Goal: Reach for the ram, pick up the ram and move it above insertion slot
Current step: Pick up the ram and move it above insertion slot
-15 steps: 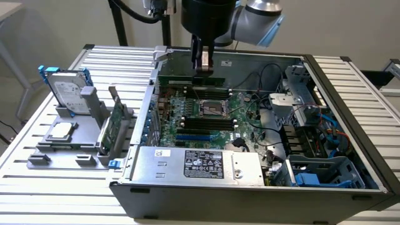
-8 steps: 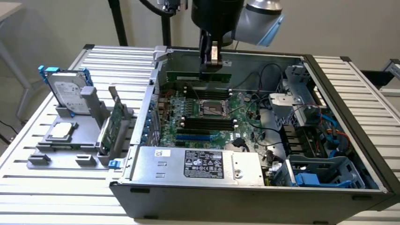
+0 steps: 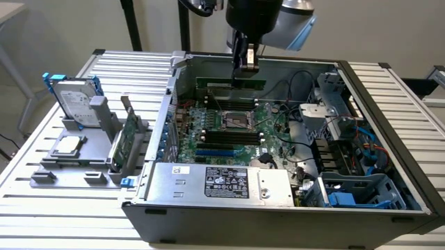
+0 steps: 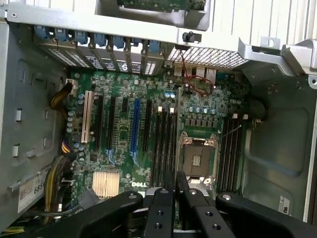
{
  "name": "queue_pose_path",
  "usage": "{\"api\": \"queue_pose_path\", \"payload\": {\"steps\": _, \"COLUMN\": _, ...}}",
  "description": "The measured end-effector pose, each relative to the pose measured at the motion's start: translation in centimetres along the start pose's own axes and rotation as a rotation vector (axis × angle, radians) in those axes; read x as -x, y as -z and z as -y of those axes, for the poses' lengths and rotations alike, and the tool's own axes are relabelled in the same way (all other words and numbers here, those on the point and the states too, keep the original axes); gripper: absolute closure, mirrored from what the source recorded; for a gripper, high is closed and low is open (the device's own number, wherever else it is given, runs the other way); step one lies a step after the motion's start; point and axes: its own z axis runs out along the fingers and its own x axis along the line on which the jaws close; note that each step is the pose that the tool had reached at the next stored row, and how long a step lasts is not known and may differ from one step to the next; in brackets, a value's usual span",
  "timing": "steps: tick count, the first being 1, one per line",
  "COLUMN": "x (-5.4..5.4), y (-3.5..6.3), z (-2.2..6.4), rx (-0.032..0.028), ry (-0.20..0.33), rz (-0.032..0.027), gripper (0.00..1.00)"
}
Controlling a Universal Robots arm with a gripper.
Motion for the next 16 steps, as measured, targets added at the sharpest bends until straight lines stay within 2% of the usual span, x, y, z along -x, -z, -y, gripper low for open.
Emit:
{"api": "queue_pose_path", "payload": {"steps": 6, "x": 0.26, "y": -0.29, "z": 0.81, "rx": -0.0022, "ry": -0.015, "rz": -0.0006, "gripper": 0.86}}
{"api": "queue_pose_path", "payload": {"steps": 9, "x": 0.38, "y": -0.39, "z": 0.87, "rx": -0.0049, "ry": -0.028, "rz": -0.0011, "gripper": 0.86}}
{"api": "queue_pose_path", "payload": {"steps": 16, "x": 0.41, "y": -0.4, "z": 0.87, "rx": -0.0054, "ry": -0.031, "rz": -0.001, "gripper": 0.86}}
